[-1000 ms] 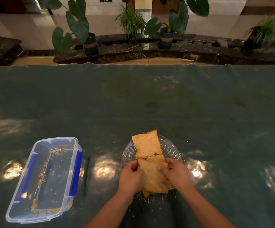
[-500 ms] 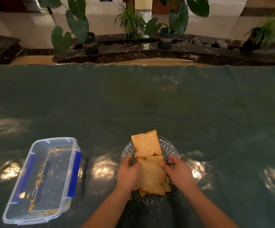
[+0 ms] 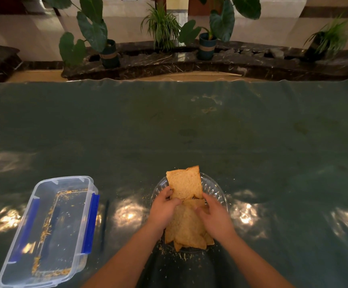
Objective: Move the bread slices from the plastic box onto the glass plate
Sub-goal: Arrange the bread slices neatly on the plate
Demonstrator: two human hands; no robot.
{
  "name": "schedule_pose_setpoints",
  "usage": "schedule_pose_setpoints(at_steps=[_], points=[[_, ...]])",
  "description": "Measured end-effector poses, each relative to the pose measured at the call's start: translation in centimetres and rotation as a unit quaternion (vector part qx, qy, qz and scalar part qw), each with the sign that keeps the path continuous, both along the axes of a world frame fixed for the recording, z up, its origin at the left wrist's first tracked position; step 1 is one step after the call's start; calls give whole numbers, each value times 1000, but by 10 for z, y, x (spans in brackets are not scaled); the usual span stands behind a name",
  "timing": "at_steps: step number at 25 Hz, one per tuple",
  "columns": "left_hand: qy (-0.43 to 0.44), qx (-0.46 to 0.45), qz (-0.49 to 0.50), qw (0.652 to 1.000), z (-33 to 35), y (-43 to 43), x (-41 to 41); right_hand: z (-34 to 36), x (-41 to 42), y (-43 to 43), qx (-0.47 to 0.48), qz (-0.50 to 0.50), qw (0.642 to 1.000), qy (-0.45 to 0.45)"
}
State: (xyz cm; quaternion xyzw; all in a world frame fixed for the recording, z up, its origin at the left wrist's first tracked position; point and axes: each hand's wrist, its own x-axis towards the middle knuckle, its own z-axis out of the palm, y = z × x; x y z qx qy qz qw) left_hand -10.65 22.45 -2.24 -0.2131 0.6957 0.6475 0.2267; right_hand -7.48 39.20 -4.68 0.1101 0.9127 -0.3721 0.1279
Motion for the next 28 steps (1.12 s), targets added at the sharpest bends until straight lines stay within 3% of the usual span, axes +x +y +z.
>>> schedule_pose_setpoints(at_steps=[12,14,17,19,24,28], points=[[4,6,2,1000,0,-2,9,5,8,3,-33,-2,999,-3],[20,-46,-1,999,0,-8,16,6,12,7,-39,-25,999,0],[46,-197,-34,979,-4,-20,30,6,24,14,27,-36,999,11],[47,-238,-76,967,-4,-22,40,7,29,12,50,-25,998,-4],[55,-229,-101,966,-6,-17,51,12,30,6,41,-41,998,-20],[43,-124,-20,991,-10,-18,49,19,33,7,9,-67,998,6]])
